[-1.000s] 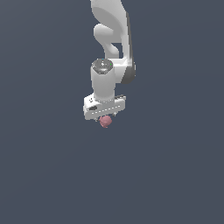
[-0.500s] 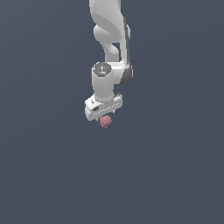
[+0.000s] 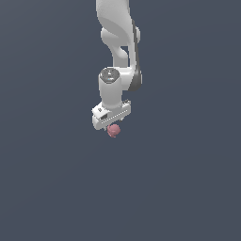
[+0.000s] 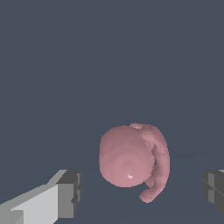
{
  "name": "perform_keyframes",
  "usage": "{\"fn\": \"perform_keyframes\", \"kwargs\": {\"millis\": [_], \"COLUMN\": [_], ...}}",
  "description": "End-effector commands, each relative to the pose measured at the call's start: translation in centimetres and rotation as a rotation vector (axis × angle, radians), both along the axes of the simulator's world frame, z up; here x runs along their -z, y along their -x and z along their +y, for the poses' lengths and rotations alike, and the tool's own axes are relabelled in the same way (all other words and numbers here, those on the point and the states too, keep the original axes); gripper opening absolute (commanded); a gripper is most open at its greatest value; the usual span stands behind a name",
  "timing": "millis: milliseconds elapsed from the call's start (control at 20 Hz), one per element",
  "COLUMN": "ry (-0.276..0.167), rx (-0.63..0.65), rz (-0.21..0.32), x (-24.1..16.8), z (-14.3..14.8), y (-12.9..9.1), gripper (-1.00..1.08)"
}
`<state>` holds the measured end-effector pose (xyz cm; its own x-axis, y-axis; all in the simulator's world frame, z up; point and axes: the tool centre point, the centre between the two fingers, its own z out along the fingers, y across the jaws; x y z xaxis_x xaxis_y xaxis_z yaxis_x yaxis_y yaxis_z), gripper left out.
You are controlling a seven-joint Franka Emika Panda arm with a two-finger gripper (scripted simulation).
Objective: Pick up the object and move it to a goal position.
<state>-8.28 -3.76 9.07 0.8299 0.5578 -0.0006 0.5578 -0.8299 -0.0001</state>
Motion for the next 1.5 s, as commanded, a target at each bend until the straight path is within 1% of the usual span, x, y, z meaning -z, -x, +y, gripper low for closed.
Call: {"fn": "perform_keyframes", "kwargs": {"millis": [0, 200, 550, 850, 900, 1450], "ry": [0.000, 0.000, 0.000, 0.000, 0.000, 0.000], "rx": [0.000, -0.001, -0.004, -0.004, -0.004, -0.004], "rz": [0.000, 0.000, 0.000, 0.000, 0.000, -0.002], "x": [0.1, 1.1, 4.1, 5.0, 5.0, 4.9], "z": [0.0, 0.0, 0.0, 0.0, 0.0, -0.1], "y": [0.0, 0.0, 0.1, 0.1, 0.1, 0.1], "gripper": [1.00, 1.00, 1.00, 1.00, -1.00, -1.00]}}
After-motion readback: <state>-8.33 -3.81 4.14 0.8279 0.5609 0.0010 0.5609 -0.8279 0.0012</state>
